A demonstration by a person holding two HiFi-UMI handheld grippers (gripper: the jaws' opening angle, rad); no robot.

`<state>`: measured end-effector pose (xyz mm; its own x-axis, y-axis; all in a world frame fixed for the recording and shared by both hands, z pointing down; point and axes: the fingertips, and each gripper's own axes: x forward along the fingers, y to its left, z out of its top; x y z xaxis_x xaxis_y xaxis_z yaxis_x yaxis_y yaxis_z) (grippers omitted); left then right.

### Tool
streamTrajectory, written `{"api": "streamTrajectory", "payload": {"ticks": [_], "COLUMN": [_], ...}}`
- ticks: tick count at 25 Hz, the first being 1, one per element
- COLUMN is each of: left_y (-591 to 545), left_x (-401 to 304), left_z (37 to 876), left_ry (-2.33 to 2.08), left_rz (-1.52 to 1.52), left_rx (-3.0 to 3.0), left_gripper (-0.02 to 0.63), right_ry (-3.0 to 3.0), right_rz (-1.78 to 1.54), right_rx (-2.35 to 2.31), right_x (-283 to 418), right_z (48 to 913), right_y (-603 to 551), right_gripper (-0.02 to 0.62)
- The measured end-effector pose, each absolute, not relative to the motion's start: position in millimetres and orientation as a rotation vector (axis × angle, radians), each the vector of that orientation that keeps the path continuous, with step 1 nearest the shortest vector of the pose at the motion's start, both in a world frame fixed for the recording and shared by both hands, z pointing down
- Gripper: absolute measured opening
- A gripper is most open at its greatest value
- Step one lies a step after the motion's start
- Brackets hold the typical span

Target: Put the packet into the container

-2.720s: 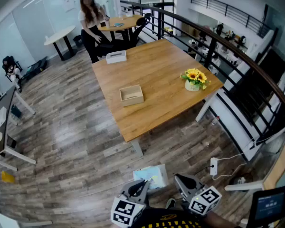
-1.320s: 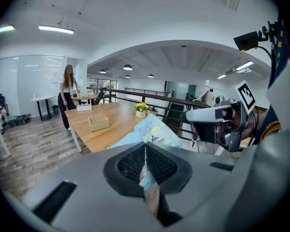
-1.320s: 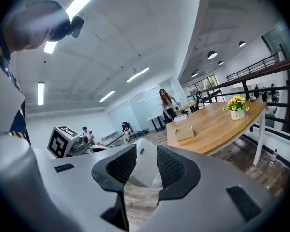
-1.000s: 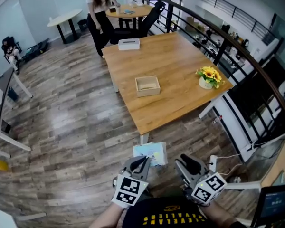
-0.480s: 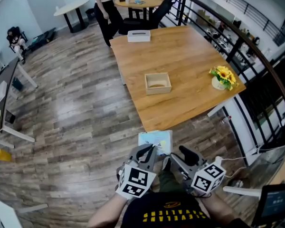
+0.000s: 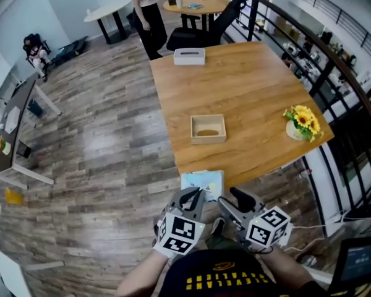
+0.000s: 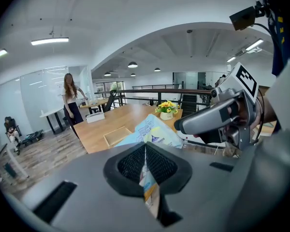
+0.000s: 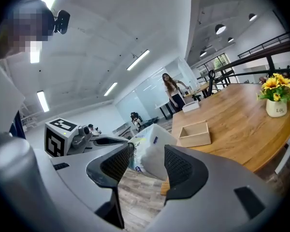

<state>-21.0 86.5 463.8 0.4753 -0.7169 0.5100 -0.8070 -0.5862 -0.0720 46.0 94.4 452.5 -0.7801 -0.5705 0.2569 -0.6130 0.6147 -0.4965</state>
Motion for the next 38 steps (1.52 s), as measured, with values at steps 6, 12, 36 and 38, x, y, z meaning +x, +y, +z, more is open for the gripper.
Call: {"api": "streamTrajectory", "payload": {"ticks": [6, 12, 36, 38], "left_y": [46.3, 11.6, -151.3, -160.4], "left_x": [-5.6, -4.6, -34.0, -31.7], "left_z": [464.3, 472.5, 510.7, 513.6], "left_ry": [-1.374, -1.395, -1.169, -1.165], "left_rz": [0.788, 0.83, 0.893, 0.904], "left_rx": [2.506, 2.469, 2.587, 2.582], "left_gripper": [0.002, 0.002, 0.002, 0.002], "right_ry": [-2.771, -2.758, -2.552, -2.544], "right_rz": [0.882, 0.903, 0.828, 0.84], "right_rx": [0.965, 0.964, 1.303, 1.309], "right_x": [63.1, 67.6, 35.1, 35.1], "right_z": [449.2, 457.7, 491.2, 494.2], "right_y": [50.8, 13.6, -134.3, -140.9], "right_gripper": [0.216, 0.215, 0.009, 0.009]}}
